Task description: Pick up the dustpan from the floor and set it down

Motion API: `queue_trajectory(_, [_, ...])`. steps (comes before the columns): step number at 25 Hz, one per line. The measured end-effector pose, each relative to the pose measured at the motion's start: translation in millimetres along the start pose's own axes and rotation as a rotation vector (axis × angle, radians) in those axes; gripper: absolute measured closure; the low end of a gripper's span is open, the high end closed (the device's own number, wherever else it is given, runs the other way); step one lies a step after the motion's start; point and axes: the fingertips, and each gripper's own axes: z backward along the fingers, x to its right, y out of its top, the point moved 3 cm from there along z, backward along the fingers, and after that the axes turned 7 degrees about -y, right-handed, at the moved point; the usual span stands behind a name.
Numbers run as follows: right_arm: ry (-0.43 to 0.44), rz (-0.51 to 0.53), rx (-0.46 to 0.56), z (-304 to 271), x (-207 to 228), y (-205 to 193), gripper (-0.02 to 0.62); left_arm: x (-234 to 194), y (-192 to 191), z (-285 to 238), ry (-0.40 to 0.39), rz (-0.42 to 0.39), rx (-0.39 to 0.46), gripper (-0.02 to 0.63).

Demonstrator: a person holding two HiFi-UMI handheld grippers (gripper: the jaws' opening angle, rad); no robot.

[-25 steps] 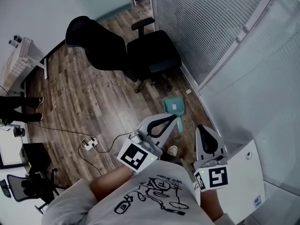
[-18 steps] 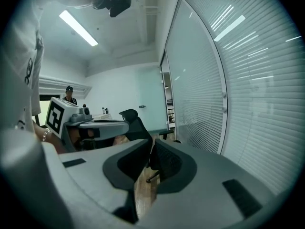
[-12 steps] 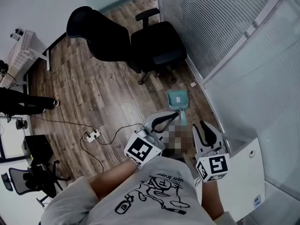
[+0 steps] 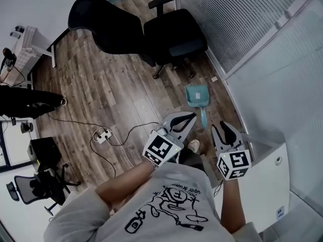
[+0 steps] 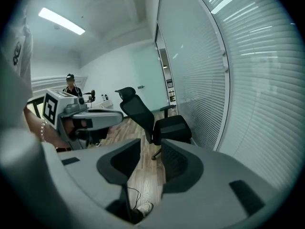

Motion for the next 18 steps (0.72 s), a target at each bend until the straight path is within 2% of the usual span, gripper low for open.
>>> queue_trajectory(12, [0.025, -0.053, -0.164, -61.9, 17.7, -89.6, 0.468, -17.9, -86.4, -25.9, -0.005, 0.038, -0.093, 0.612])
queue_trajectory(18, [0.053, -0.099, -0.244, -88.4, 19.6, -132.2, 0.451, -24.8, -125.3, -35.8, -0.005, 0.076, -0.108, 0.612])
